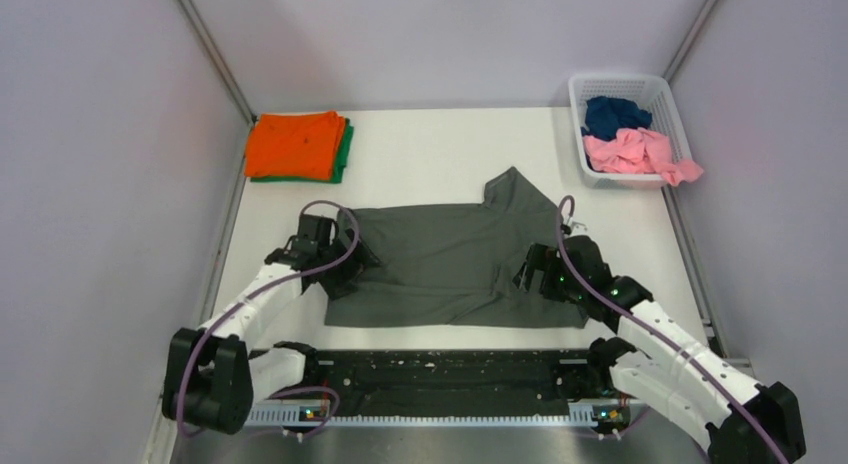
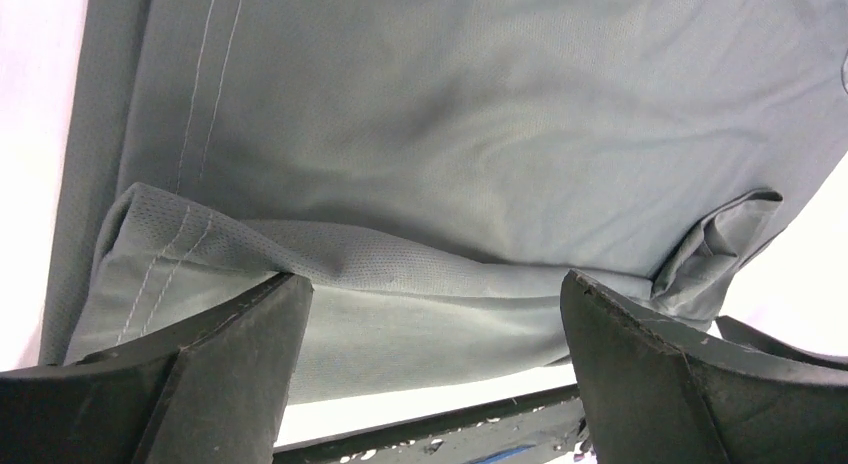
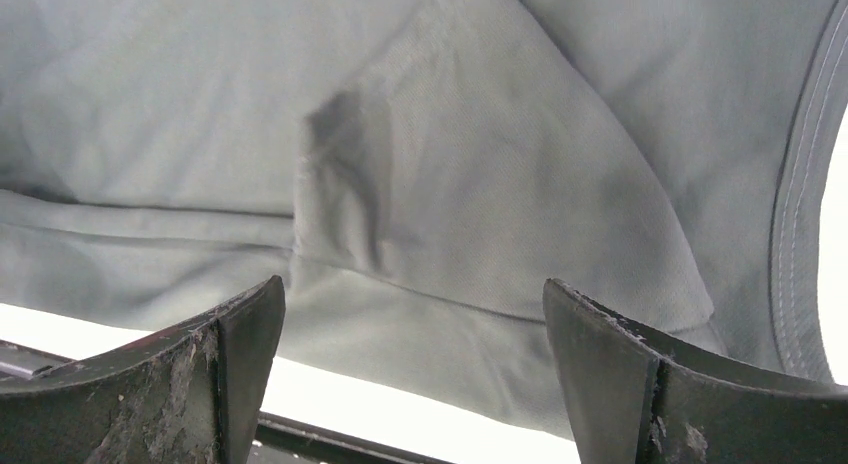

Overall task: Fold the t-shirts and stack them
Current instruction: Fold the flattened tshirt in 1/3 of the way, then grab the side of the flattened tshirt furthest away from the robot with both arms

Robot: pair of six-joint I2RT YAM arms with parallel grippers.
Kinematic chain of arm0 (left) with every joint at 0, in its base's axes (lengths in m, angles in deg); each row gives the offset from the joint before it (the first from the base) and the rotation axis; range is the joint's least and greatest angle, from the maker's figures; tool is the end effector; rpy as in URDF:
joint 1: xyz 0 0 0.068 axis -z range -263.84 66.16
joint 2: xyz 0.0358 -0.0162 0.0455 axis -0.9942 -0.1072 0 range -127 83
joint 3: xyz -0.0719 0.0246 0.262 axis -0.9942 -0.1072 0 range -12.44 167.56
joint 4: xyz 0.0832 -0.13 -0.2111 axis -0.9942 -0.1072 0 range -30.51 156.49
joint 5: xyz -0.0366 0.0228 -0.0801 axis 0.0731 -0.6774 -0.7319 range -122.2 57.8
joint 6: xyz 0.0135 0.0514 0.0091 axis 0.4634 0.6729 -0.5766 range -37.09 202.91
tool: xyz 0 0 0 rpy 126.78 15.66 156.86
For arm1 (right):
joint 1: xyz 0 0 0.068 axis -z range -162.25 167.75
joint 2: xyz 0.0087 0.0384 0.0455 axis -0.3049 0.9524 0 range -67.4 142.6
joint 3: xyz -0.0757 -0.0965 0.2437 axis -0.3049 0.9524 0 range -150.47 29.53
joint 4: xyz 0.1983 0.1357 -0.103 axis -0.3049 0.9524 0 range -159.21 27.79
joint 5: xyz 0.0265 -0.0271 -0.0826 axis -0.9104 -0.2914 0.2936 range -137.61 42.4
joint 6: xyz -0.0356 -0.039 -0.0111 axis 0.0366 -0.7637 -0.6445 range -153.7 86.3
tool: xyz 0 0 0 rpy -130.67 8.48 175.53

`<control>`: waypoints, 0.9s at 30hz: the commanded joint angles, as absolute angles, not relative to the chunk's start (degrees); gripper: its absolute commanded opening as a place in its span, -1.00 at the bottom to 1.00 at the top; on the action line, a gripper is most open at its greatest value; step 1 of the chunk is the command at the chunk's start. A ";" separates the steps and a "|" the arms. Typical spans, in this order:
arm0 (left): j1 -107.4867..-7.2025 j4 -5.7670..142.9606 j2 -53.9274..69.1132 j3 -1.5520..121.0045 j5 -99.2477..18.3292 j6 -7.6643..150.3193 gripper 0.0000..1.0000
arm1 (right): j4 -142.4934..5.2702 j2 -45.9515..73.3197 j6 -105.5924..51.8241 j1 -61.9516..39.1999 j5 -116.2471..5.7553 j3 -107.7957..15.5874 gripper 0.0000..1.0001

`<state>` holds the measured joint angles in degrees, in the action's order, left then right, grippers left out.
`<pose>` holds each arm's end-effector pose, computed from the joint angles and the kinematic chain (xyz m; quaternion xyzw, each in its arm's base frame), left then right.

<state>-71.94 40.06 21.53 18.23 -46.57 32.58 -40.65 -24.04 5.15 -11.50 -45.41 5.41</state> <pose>0.1878 -0.0488 0.1803 -0.2799 0.9105 -0.2473 0.1776 0.1339 0.0734 0.1895 0.0849 0.9289 0.1868 0.3083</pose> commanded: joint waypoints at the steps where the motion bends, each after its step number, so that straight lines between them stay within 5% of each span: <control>1: -72.10 41.96 13.28 25.01 -42.89 34.65 0.98 | -43.89 -21.49 2.00 -12.13 -42.29 0.15 0.97; 9: -72.42 37.98 4.52 33.75 -42.16 35.88 0.98 | -45.27 -16.45 -0.74 -12.06 -35.92 -5.59 0.98; 21: -72.70 28.61 6.45 44.34 -20.08 39.72 0.98 | -52.57 5.46 -10.28 -10.56 -23.68 -24.89 0.98; 27: -73.88 29.40 -9.64 57.46 -18.76 44.85 0.64 | -52.17 24.04 -16.49 -7.65 -25.75 -41.24 0.97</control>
<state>-72.80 28.28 -1.23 51.13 -22.15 40.36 -50.01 15.63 -10.80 -9.76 -26.24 -32.01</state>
